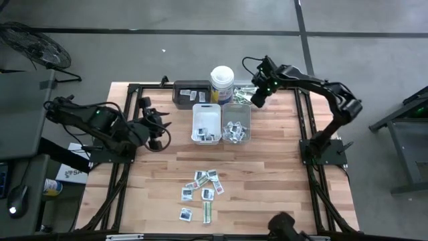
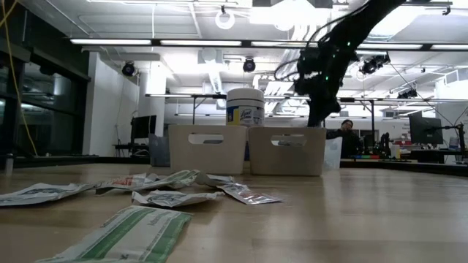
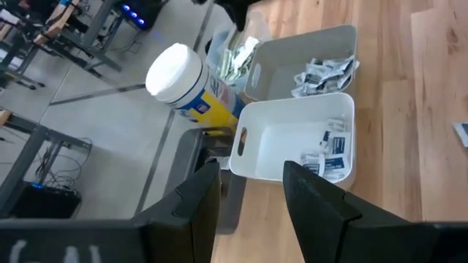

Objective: Pick & Place First Aid Supplies
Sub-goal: Put the band aid into the transparent bin, then put the alcohol wipe into the white bin

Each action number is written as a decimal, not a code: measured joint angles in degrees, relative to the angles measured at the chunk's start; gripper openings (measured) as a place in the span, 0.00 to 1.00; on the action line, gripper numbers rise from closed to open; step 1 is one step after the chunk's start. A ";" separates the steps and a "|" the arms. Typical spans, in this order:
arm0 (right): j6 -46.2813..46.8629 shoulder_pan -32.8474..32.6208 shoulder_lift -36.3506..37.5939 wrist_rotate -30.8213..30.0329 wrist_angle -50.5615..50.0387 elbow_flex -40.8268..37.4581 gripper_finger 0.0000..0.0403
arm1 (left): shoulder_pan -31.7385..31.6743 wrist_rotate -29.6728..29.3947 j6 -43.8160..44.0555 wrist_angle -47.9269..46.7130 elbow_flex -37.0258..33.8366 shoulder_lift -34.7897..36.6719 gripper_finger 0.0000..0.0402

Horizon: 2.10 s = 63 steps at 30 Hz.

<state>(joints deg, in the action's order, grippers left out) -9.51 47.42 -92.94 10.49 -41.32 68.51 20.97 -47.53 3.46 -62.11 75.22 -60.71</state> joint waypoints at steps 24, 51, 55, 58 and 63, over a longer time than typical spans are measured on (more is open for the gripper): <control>-2.74 1.75 -7.81 -1.96 1.35 0.02 0.01 | 0.00 0.44 6.04 -7.06 -0.02 0.22 0.36; 9.48 2.19 0.65 -2.05 2.39 0.02 0.57 | 0.00 7.61 6.89 -5.59 -11.53 0.17 0.36; 11.13 1.77 5.62 -2.61 3.11 0.02 0.58 | -0.02 11.70 6.91 -0.34 -16.67 0.42 0.36; 12.84 1.06 9.58 -2.59 3.43 0.02 0.58 | 0.00 14.81 6.10 5.85 -20.92 0.87 0.36; 15.87 -1.63 16.25 -2.61 3.52 0.02 0.58 | -0.02 19.58 5.88 14.50 -28.00 1.92 0.36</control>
<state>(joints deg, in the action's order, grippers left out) 6.36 45.79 -76.68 7.88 -37.81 68.53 20.95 -27.95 9.34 -47.61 47.22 -58.79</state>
